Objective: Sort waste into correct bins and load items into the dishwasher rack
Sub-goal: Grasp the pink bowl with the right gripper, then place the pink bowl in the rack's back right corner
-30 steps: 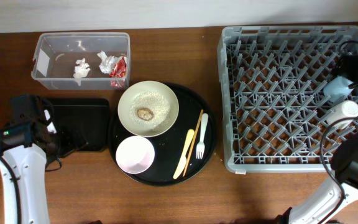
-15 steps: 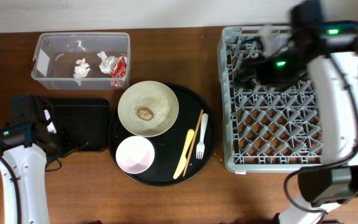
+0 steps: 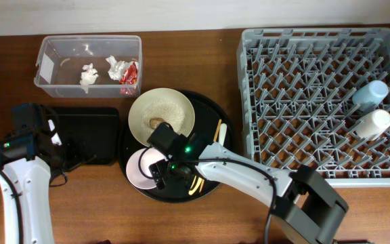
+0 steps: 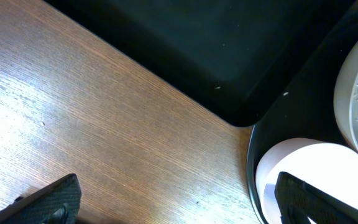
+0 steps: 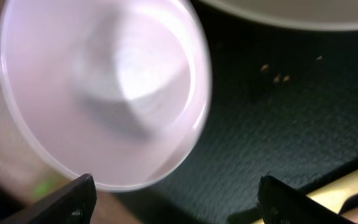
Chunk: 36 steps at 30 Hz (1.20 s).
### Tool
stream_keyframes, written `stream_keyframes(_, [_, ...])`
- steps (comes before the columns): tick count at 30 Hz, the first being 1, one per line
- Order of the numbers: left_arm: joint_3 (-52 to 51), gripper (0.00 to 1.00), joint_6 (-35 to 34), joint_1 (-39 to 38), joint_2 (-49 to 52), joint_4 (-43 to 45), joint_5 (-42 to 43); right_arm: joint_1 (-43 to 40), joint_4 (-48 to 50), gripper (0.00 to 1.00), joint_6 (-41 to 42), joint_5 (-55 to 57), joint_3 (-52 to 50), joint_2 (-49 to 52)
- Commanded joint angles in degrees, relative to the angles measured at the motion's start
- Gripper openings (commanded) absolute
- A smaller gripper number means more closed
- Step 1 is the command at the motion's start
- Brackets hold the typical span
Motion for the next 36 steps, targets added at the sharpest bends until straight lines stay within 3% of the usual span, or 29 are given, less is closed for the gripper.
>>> stream_keyframes(1, [0.0, 0.99, -0.7, 0.1, -0.9, -0.5, 0.6, 0.2, 6.1, 0.8, 2.9, 4.1, -0.5, 3.1])
stream_keyframes(2, [0.0, 0.99, -0.7, 0.1, -0.9, -0.5, 0.6, 0.2, 6.7, 0.77, 3.7, 4.1, -0.5, 3.7])
stream_keyframes(4, [0.0, 0.99, -0.7, 0.1, -0.9, -0.7, 0.6, 0.2, 7.9, 0.59, 3.6, 5.6, -0.5, 5.4])
stream_keyframes(5, [0.0, 0.99, -0.8, 0.1, -0.9, -0.7, 0.6, 0.2, 7.9, 0.55, 3.6, 5.7, -0.5, 5.9])
stream_keyframes(7, [0.0, 0.99, -0.7, 0.1, -0.9, -0.7, 0.6, 0.2, 7.8, 0.29, 3.6, 5.8, -0.5, 6.2])
stream_keyframes(10, [0.0, 0.99, -0.7, 0.1, -0.9, -0.7, 0.6, 0.1, 5.4, 0.04, 3.6, 4.9, 0.0, 6.0])
stream_keyframes(16, [0.0, 0.99, -0.7, 0.1, -0.9, -0.7, 0.5, -2.0, -9.4, 0.04, -3.2, 9.3, 6.9, -5.0])
stream_keyframes(19, [0.0, 0.99, -0.7, 0.1, -0.9, -0.7, 0.5, -11.1, -13.1, 0.04, -7.2, 14.1, 7.8, -13.9])
stream_keyframes(22, [0.0, 0.99, -0.7, 0.1, -0.9, -0.7, 0.6, -28.9, -10.9, 0.04, -20.2, 25.7, 8.0, -18.8])
stream_keyframes(23, [0.0, 0.99, -0.8, 0.1, -0.9, -0.6, 0.6, -34.4, -9.0, 0.04, -23.2, 27.1, 8.2, -18.8])
stream_keyframes(24, [0.0, 0.99, -0.7, 0.1, -0.9, -0.7, 0.6, -45.3, -2.9, 0.04, -26.2, 28.8, 8.2, -18.8])
stream_keyframes(28, [0.0, 0.99, -0.7, 0.1, -0.9, -0.7, 0.6, -63.5, 18.4, 0.04, -39.4, 31.9, 8.2, -16.7])
stream_keyframes(31, [0.0, 0.99, -0.7, 0.1, -0.9, -0.7, 0.6, -66.7, 29.5, 0.04, -42.1, 53.6, 8.2, -9.2])
stream_keyframes(33, [0.0, 0.99, -0.7, 0.1, -0.9, -0.7, 0.6, -66.7, 38.7, 0.04, -46.4, 61.4, 8.2, -3.0])
stream_keyframes(36, [0.0, 0.99, -0.7, 0.1, -0.9, -0.9, 0.6, -67.1, 49.8, 0.04, -53.5, 62.5, 8.2, 3.3])
